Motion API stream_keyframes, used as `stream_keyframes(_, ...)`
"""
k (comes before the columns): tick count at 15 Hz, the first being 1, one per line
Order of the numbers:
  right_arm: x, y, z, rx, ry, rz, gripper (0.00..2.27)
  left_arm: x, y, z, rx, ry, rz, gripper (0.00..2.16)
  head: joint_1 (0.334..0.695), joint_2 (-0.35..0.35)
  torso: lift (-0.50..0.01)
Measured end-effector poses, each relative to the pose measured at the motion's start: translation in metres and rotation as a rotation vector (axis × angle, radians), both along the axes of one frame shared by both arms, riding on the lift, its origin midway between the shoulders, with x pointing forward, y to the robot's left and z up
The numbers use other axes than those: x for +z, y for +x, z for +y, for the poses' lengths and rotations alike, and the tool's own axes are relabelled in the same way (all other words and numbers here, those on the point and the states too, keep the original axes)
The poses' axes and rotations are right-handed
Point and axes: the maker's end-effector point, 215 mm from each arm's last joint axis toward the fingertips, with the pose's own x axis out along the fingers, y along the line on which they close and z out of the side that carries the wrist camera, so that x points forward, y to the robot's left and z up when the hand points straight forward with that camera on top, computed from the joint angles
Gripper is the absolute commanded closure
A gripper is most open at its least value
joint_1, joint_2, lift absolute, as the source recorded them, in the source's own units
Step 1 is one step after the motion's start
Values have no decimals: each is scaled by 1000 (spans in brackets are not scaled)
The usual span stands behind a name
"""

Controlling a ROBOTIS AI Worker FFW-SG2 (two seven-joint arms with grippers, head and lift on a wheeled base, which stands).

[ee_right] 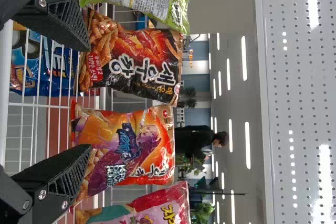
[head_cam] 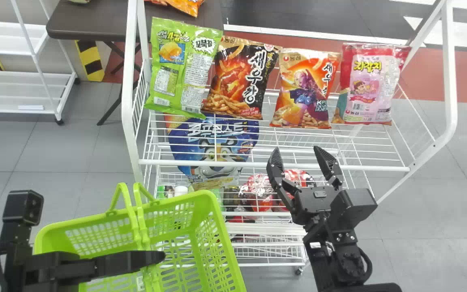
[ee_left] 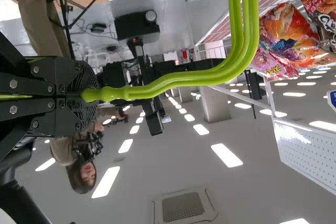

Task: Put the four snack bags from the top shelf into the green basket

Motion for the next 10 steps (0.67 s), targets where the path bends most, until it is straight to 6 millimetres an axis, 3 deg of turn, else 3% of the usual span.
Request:
stream_keyframes(4,8,23,25,46,24,7,188,0,0,-1,-3,-1,-2,2148,695,-114,0)
stream_keyframes(10,17,97,93,162,69,25,188,2,0,0,2,-14,0,2148,695,-8,0)
